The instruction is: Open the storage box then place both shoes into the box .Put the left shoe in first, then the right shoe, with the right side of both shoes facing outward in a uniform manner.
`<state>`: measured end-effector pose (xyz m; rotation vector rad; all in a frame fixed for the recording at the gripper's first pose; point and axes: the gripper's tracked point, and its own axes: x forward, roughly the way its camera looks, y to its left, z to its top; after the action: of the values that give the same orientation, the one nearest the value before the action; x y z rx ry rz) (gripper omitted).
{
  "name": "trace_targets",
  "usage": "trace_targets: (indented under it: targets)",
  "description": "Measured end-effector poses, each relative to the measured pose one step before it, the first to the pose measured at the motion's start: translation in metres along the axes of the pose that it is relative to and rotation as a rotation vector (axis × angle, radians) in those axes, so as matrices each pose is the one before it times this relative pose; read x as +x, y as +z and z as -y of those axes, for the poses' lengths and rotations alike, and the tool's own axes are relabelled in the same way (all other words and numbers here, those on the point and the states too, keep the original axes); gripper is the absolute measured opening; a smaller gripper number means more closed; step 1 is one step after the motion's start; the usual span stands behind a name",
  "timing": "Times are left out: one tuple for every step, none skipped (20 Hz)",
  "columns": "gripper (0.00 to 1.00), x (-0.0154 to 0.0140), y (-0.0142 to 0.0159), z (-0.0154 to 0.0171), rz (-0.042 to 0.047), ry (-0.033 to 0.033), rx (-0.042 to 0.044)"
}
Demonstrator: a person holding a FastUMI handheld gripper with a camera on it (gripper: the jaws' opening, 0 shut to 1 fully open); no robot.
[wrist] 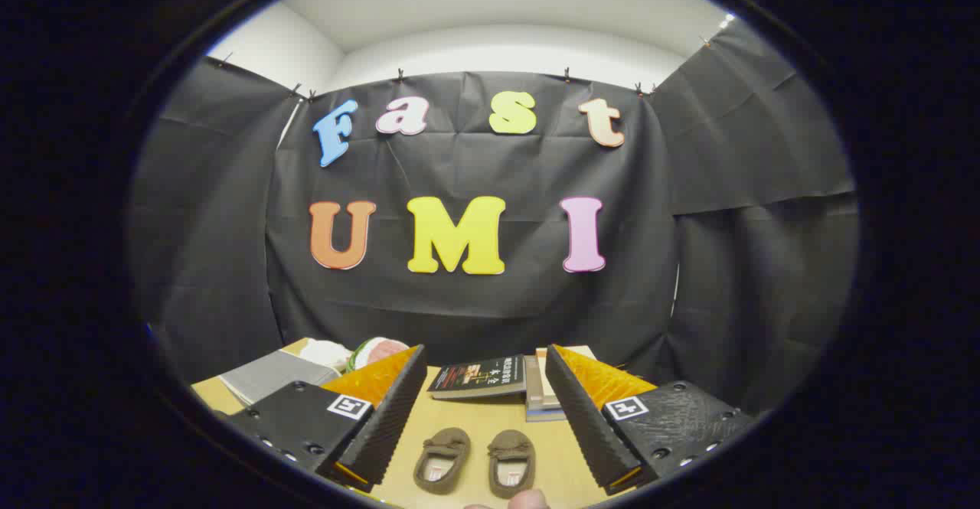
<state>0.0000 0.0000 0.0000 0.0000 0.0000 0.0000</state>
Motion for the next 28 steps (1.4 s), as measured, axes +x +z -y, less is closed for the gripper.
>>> trace_targets:
  targets:
    - [0.95,0.00024,0.00155,-0.00262,0.00055,0.00760,-0.00038]
    - [0.95,0.00100,0.00139,-0.00040,0.00314,0.00483,-0.00083]
    - [0.95,0.00034,0.00218,-0.00114,0.00277,0.00371,-0.00103]
    - [0.95,-0.00002,0.00094,-0.00139,0.00221,0.00412,0.00122]
    - [0.95,-0.00025,0.00127,-0.00107,0.00074,0.00535,0.00012]
    - [0.95,0.00027,0.00042,-0.00031,0.00071,0.00251,0.00109]
    - [0.95,0.00036,0.00041,-0.00022,-0.00177,0.00397,0.00116]
    - [0.95,0.00051,-0.00108,0.00037,-0.00361,0.00415,0.00300]
    - [0.95,0.00006,-0.00011,0.00016,-0.00346,0.00479,0.00443]
    - [0.95,0.00164,-0.00125,0.00012,-0.00406,0.00371,0.00305]
    - [0.95,0.00043,-0.00083,-0.00014,-0.00453,0.00396,0.00181]
    - [0.95,-0.00079,-0.00107,0.00041,-0.00263,0.00364,0.00122]
    - [0.95,0.00064,0.00045,0.00019,-0.00175,0.00472,0.00129]
    - [0.95,0.00056,-0.00084,-0.00063,-0.00065,0.00478,0.00109]
    - [0.95,0.00021,0.00065,-0.00089,-0.00069,0.00646,0.00071]
    - [0.95,0.00012,-0.00062,-0.00155,-0.00053,0.00668,-0.00008]
    - [0.95,-0.00014,0.00066,-0.00145,-0.00055,0.00835,-0.00006]
    - [0.95,0.00161,-0.00049,-0.00171,-0.00093,0.00826,0.00075]
    - [0.95,0.00136,-0.00084,-0.00167,-0.00224,0.00961,0.00229]
    - [0.95,0.00076,-0.00091,-0.00305,-0.00172,0.00984,0.00282]
    - [0.95,0.00240,-0.00090,-0.00187,-0.00150,0.00879,0.00271]
    - [0.95,0.00167,-0.00152,-0.00196,-0.00102,0.00854,0.00297]
    - [0.95,0.00286,-0.00078,-0.00249,-0.00183,0.00909,0.00434]
    - [0.95,0.00354,-0.00201,-0.00325,-0.00198,0.01081,0.00486]
    - [0.95,0.00429,-0.00180,-0.00260,-0.00284,0.00994,0.00602]
    - [0.95,0.00415,-0.00387,-0.00368,-0.00369,0.01503,0.00926]
    - [0.95,0.00449,-0.00292,-0.00593,-0.00194,0.02010,0.01333]
    - [0.95,0.00608,-0.00422,-0.00596,-0.00292,0.01670,0.01227]
